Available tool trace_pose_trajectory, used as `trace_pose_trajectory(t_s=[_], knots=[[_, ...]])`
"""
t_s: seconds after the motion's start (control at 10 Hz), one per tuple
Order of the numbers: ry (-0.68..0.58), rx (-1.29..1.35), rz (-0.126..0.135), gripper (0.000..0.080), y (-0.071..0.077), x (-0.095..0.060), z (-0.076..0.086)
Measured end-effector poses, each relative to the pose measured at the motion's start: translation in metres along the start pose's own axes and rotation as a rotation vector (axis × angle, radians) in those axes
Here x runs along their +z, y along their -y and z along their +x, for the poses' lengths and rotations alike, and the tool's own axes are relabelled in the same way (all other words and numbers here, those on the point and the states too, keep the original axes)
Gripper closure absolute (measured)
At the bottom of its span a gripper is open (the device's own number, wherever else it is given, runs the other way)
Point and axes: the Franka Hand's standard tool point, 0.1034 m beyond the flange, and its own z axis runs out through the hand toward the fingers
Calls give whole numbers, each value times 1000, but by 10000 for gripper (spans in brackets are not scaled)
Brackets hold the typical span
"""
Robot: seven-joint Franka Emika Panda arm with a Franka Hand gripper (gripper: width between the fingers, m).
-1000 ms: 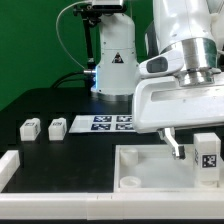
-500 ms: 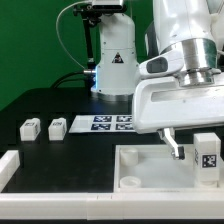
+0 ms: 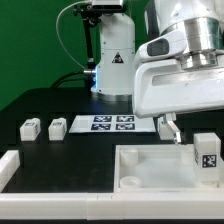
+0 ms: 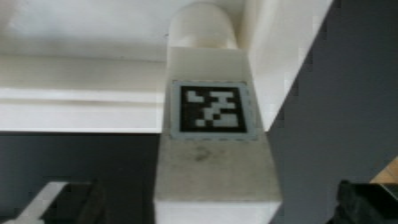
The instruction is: Assemble one leg
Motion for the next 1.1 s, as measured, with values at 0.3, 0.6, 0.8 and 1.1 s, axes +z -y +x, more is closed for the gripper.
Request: trace_pose_trajectory(t_s=[0.3, 0.6, 0.8, 1.1], knots=[[342, 24, 48, 151, 1, 6, 0], [532, 38, 68, 151, -3, 6, 0], [499, 45, 61, 151, -10, 6, 8], [501, 79, 52, 276, -9, 7, 8]])
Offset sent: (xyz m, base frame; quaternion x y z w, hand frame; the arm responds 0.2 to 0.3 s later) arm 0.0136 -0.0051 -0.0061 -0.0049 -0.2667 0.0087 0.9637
